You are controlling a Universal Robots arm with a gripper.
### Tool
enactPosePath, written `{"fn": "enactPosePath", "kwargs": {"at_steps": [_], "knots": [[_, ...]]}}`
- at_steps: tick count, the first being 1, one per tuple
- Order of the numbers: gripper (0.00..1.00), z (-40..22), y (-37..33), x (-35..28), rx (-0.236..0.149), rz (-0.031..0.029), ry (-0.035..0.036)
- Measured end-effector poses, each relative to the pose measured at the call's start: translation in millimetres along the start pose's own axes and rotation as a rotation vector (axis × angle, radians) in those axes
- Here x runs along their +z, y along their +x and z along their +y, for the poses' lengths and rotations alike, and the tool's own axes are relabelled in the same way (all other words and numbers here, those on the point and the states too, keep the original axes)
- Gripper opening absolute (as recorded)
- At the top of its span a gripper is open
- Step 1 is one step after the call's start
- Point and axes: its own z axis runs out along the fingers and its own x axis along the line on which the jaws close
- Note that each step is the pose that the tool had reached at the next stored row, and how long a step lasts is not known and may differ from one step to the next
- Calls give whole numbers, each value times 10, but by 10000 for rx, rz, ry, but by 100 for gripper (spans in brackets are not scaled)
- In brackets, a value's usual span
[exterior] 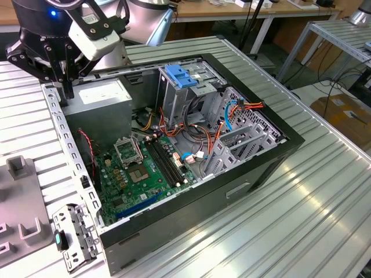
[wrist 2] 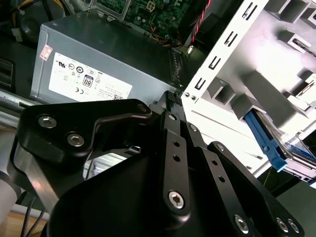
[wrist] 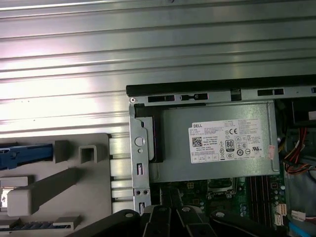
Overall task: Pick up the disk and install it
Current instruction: 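Reach for the disk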
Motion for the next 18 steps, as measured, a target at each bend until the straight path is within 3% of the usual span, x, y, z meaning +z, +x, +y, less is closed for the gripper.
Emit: {"fn": "enactPosePath", "kwargs": {"at_steps": [18], "knots": [[11,-6,73,15,0,14,1]]}}
